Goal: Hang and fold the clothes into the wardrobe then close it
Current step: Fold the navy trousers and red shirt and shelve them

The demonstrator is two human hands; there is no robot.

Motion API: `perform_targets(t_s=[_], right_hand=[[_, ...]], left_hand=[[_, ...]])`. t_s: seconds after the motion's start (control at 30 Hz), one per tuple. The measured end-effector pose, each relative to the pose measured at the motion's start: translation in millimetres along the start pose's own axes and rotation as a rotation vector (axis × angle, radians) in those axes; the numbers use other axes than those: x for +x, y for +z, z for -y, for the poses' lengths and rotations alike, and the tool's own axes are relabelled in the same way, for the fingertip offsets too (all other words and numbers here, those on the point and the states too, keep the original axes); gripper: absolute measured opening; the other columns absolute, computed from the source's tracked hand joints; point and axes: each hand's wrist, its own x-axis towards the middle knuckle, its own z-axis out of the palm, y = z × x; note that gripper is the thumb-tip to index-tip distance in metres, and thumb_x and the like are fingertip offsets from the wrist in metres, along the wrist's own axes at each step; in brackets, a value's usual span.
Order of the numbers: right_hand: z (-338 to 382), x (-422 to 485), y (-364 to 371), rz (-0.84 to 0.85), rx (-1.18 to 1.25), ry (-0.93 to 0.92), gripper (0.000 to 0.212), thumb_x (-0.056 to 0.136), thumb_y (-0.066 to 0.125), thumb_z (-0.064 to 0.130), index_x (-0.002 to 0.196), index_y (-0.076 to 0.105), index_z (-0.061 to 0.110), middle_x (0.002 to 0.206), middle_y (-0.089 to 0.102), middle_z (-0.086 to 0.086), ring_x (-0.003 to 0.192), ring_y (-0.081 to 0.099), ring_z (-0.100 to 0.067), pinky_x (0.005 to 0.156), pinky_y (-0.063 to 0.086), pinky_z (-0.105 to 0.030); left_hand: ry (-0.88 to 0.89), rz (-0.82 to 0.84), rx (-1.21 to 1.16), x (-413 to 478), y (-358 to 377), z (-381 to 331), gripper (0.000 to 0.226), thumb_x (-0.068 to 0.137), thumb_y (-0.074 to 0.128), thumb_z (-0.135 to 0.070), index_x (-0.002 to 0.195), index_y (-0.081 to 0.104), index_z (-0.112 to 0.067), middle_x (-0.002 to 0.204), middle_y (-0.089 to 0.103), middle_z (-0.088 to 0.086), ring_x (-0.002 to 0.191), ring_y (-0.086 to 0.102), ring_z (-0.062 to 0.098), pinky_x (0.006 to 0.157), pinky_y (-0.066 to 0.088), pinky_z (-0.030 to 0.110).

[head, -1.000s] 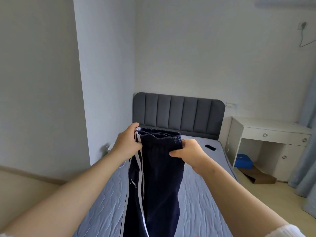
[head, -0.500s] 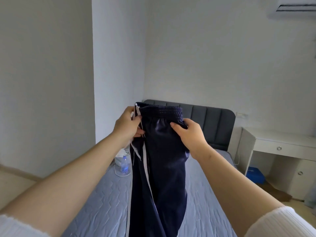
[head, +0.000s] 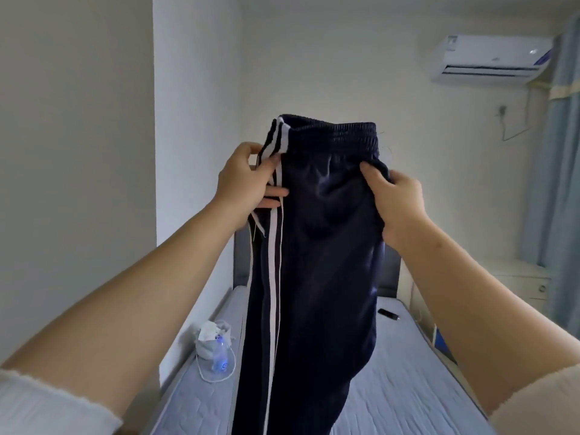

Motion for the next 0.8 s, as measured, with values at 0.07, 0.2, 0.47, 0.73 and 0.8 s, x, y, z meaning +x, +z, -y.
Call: perform_targets(t_s=[0.07, 0.2, 0.47, 0.73, 0.8], right_hand=[[3, -5, -3, 0.100, 0.053, 0.104, 0.023, 0.080, 0.071, 0.033, 0.075, 0.068, 0.010, 0.080, 0.072, -0.006, 0.072, 0.068, -0.019, 0.069, 0.057, -0.030], [1, -10, -13, 0.365, 0.149, 0.326, 0.021, 0.082, 0.066, 0.032, 0.082, 0.075, 0.014, 0.083, 0.074, -0.005, 0.072, 0.071, -0.018, 0.058, 0.056, -0.026], [-73, 6, -24, 0.294, -0.186, 0.600, 0.013, 0.077, 0.052, 0.012, 0.081, 0.065, 0.010, 0.069, 0.066, -0.006, 0.056, 0.062, -0.020, 0.053, 0.051, -0.022], [-232, 15, -13, 0.034, -0.753, 0.357, 0.027, 0.081, 0.039, -0.001, 0.074, 0.055, 0.019, 0.099, 0.059, -0.011, 0.058, 0.049, -0.017, 0.041, 0.036, -0.019], [-233, 30, -5, -0.090, -0.588, 0.269, 0.027, 0.084, 0.036, 0.001, 0.082, 0.054, 0.020, 0.108, 0.058, -0.011, 0.066, 0.055, -0.023, 0.053, 0.047, -0.027]], left_hand=[[-0.029, 0.035, 0.026, 0, -11, 0, 0.017, 0.091, 0.056, -0.037, 0.093, 0.056, -0.021, 0.091, 0.063, 0.001, 0.057, 0.070, 0.015, 0.048, 0.054, 0.023], [-0.160, 0.129, -0.079, -3, -25, 7, 0.025, 0.089, 0.059, -0.037, 0.074, 0.057, -0.017, 0.063, 0.057, -0.003, 0.033, 0.048, 0.007, 0.037, 0.038, 0.015], [-0.588, 0.331, 0.159, -1, -13, 81, 0.022, 0.094, 0.053, -0.023, 0.073, 0.052, -0.018, 0.051, 0.046, -0.006, 0.028, 0.033, 0.001, 0.030, 0.021, 0.009], [-0.633, 0.148, 0.230, -21, 45, 226, 0.026, 0.092, 0.050, -0.001, 0.077, 0.049, -0.023, 0.090, 0.056, 0.007, 0.071, 0.059, 0.021, 0.076, 0.056, 0.035], [-0.486, 0.101, 0.220, -3, 49, 224, 0.028, 0.088, 0.055, -0.001, 0.077, 0.049, -0.026, 0.081, 0.056, -0.001, 0.082, 0.059, 0.024, 0.089, 0.052, 0.044]])
